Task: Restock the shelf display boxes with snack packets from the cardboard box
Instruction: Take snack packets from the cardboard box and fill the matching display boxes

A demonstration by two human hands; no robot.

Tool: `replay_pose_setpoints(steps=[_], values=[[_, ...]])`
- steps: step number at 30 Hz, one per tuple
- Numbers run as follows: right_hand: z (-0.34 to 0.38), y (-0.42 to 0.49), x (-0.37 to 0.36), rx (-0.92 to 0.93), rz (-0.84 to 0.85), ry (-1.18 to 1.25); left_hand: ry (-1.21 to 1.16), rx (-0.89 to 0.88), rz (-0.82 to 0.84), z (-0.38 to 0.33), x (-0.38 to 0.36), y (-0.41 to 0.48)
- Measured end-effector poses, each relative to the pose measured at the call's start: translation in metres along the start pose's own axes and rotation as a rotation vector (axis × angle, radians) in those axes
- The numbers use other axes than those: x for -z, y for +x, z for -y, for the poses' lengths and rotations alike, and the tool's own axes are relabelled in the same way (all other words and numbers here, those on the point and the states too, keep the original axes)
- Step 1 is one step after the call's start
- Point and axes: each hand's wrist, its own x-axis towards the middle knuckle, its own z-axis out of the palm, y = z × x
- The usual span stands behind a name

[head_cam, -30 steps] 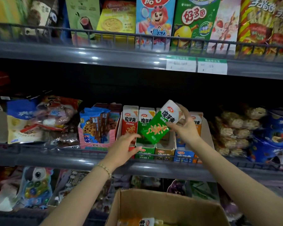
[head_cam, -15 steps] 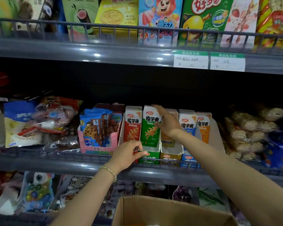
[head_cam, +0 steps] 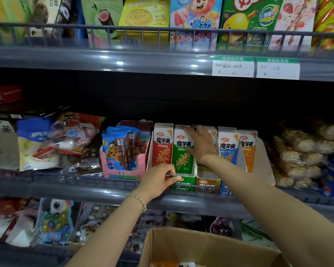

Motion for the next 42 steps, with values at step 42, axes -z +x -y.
replay_pose_setpoints(steps=[42], values=[[-0.030,-0.392,-0.087,-0.346,0.880,0.535,0.200,0.016,0.826,-0.017,-0.163,-0.209]])
